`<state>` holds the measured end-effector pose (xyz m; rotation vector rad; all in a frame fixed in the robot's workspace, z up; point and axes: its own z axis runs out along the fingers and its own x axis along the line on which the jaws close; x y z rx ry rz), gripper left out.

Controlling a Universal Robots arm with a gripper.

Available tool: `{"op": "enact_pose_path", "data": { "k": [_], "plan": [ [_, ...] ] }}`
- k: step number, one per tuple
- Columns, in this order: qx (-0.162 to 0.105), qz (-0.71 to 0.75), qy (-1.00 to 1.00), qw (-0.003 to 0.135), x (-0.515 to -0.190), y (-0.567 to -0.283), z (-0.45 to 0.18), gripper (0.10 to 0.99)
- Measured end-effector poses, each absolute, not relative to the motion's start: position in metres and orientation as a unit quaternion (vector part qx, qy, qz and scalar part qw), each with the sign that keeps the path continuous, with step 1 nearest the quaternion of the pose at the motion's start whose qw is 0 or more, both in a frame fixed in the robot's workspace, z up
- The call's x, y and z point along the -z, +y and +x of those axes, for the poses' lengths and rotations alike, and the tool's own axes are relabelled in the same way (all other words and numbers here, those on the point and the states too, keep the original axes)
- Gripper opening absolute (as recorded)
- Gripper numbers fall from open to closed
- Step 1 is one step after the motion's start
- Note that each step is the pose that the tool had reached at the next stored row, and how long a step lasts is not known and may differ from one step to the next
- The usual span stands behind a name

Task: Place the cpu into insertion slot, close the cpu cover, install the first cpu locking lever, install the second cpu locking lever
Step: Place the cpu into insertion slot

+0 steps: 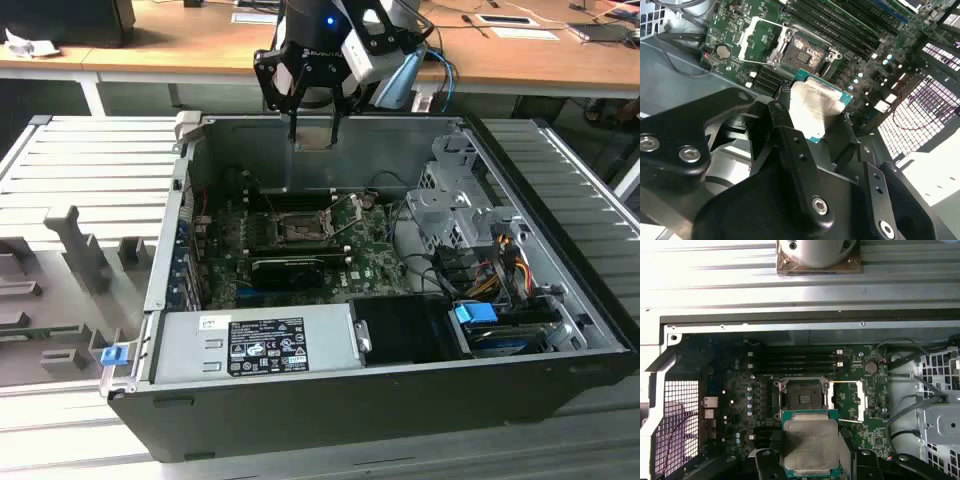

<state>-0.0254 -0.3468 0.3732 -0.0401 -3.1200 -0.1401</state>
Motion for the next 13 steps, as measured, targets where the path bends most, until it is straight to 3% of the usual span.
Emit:
{"op": "enact_pose_path", "data": {
  "k": [13],
  "plan": [
    [0.045,-0.052,-0.998,0.007,-0.3730,-0.3468,-0.0255,0.525]
  ]
}}
